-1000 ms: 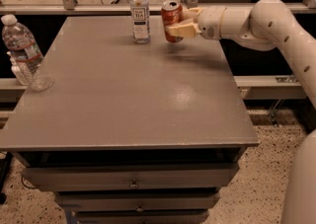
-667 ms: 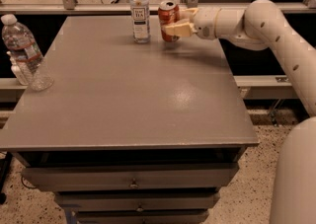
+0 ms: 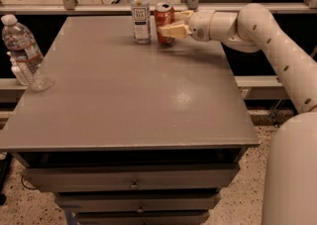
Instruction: Move coke can near blue plastic bottle
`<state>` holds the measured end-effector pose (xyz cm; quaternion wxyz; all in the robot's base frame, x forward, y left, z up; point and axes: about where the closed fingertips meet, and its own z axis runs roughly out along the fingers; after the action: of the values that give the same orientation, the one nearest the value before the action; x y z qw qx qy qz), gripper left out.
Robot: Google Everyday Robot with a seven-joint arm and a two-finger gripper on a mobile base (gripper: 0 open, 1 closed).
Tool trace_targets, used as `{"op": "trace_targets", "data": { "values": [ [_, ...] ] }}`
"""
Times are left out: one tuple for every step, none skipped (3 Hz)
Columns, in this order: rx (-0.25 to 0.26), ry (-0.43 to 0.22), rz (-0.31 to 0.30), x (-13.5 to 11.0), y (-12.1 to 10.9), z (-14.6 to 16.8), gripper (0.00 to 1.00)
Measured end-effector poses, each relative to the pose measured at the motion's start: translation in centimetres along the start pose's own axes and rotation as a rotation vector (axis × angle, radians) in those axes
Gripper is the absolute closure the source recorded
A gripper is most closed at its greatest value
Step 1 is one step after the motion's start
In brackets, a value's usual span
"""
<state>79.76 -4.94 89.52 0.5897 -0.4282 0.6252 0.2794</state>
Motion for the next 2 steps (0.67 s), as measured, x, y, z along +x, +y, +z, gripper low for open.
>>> {"op": "trace_targets", "data": {
  "values": [
    [-0.008,-0.006,0.007,0.18,0.07,0.62,0.35],
    [-0.012,-0.010,0.010,0.35,0.16,1.08,0.11]
  ]
}}
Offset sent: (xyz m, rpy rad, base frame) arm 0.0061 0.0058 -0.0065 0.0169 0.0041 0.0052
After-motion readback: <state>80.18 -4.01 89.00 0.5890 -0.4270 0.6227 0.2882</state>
